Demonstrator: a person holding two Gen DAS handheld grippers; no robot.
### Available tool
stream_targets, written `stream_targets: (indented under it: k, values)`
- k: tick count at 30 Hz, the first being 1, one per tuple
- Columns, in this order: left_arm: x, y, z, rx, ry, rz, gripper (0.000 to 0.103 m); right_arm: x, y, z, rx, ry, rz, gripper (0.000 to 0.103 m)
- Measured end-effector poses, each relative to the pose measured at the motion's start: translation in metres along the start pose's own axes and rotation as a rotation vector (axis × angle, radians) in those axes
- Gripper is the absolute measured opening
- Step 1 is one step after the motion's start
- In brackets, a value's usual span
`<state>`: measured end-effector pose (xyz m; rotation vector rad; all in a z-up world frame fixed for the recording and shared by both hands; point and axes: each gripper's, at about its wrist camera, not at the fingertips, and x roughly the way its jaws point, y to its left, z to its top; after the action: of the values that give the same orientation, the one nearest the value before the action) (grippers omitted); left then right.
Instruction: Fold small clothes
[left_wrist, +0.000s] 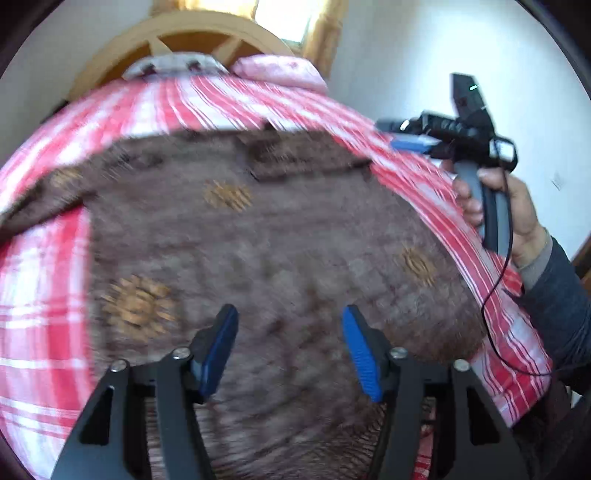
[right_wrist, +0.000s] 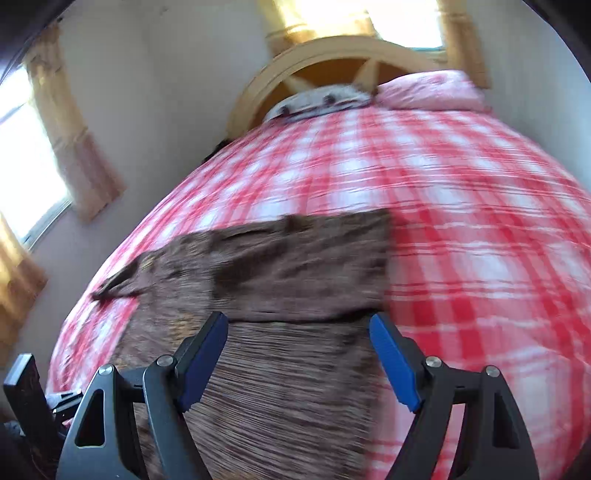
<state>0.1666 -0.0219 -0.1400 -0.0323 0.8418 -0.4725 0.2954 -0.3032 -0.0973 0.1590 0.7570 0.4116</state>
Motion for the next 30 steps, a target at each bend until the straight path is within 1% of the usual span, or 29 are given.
stream_targets:
  k: [1, 2, 4, 5, 6, 8, 9, 10, 12, 13, 14, 15, 16, 17, 18, 19, 21, 22, 24, 25, 26, 27, 28, 30]
  values:
    - [-0.006, 0.006, 0.004, -0.010, -0.032, 0.041, 0.071, 0.013, 0.012, 0.004, -0.017, 0.027, 0.037, 0.080]
    - [-0.011, 0.011, 0.006, -0.020, -0.054, 0.066, 0.075, 0.029, 0.028, 0.008, -0.041, 0.048, 0.059, 0.080]
    - [-0.015, 0.027, 0.013, -0.055, -0.076, 0.117, 0.075, 0.052, 0.053, 0.014, -0.101, 0.080, 0.057, 0.080]
    - [-0.016, 0.035, 0.015, -0.071, -0.078, 0.143, 0.075, 0.065, 0.067, 0.018, -0.139, 0.082, 0.043, 0.080]
    - [-0.015, 0.042, 0.016, -0.091, -0.083, 0.153, 0.075, 0.074, 0.074, 0.022, -0.155, 0.078, 0.031, 0.080]
    - [-0.012, 0.057, 0.016, -0.146, -0.093, 0.145, 0.075, 0.097, 0.092, 0.030, -0.198, 0.093, -0.008, 0.080]
    - [-0.009, 0.063, 0.016, -0.176, -0.092, 0.140, 0.075, 0.110, 0.101, 0.034, -0.219, 0.090, -0.062, 0.080]
    - [-0.005, 0.068, 0.015, -0.198, -0.090, 0.126, 0.075, 0.116, 0.104, 0.039, -0.230, 0.091, -0.085, 0.080]
    - [0.002, 0.075, 0.013, -0.228, -0.081, 0.105, 0.075, 0.141, 0.116, 0.042, -0.296, 0.143, -0.123, 0.079]
    - [0.004, 0.077, 0.011, -0.236, -0.077, 0.094, 0.075, 0.152, 0.119, 0.041, -0.331, 0.166, -0.160, 0.079]
    - [0.007, 0.078, 0.010, -0.240, -0.073, 0.083, 0.075, 0.165, 0.124, 0.039, -0.388, 0.180, -0.229, 0.079]
    - [0.005, 0.081, 0.008, -0.244, -0.072, 0.077, 0.075, 0.173, 0.126, 0.037, -0.431, 0.191, -0.288, 0.061]
    - [0.005, 0.084, 0.008, -0.249, -0.075, 0.069, 0.075, 0.181, 0.124, 0.035, -0.451, 0.210, -0.327, 0.032]
    - [0.004, 0.086, 0.007, -0.251, -0.085, 0.063, 0.075, 0.185, 0.117, 0.036, -0.416, 0.228, -0.293, 0.023]
    - [0.003, 0.089, 0.006, -0.251, -0.092, 0.064, 0.075, 0.183, 0.112, 0.037, -0.387, 0.224, -0.267, 0.021]
    - [0.001, 0.090, 0.005, -0.251, -0.098, 0.065, 0.075, 0.179, 0.107, 0.039, -0.351, 0.206, -0.250, 0.020]
    - [-0.002, 0.095, 0.004, -0.252, -0.112, 0.069, 0.075, 0.163, 0.098, 0.045, -0.280, 0.128, -0.225, 0.018]
    - [-0.002, 0.097, 0.003, -0.248, -0.117, 0.074, 0.075, 0.154, 0.094, 0.048, -0.236, 0.082, -0.178, 0.018]
    - [-0.001, 0.100, 0.003, -0.234, -0.119, 0.102, 0.075, 0.144, 0.088, 0.052, -0.182, 0.022, -0.112, 0.018]
    - [0.000, 0.100, 0.003, -0.230, -0.119, 0.114, 0.075, 0.146, 0.090, 0.051, -0.183, 0.020, -0.068, 0.021]
    - [0.001, 0.102, 0.004, -0.227, -0.117, 0.120, 0.076, 0.154, 0.093, 0.049, -0.199, 0.061, -0.037, 0.030]
    - [0.002, 0.103, 0.005, -0.227, -0.111, 0.132, 0.079, 0.168, 0.098, 0.045, -0.221, 0.139, -0.013, 0.066]
    - [0.002, 0.105, 0.005, -0.225, -0.105, 0.153, 0.079, 0.175, 0.102, 0.042, -0.234, 0.166, -0.007, 0.079]
    - [-0.001, 0.112, 0.005, -0.206, -0.102, 0.223, 0.079, 0.175, 0.112, 0.031, -0.283, 0.153, 0.006, 0.079]
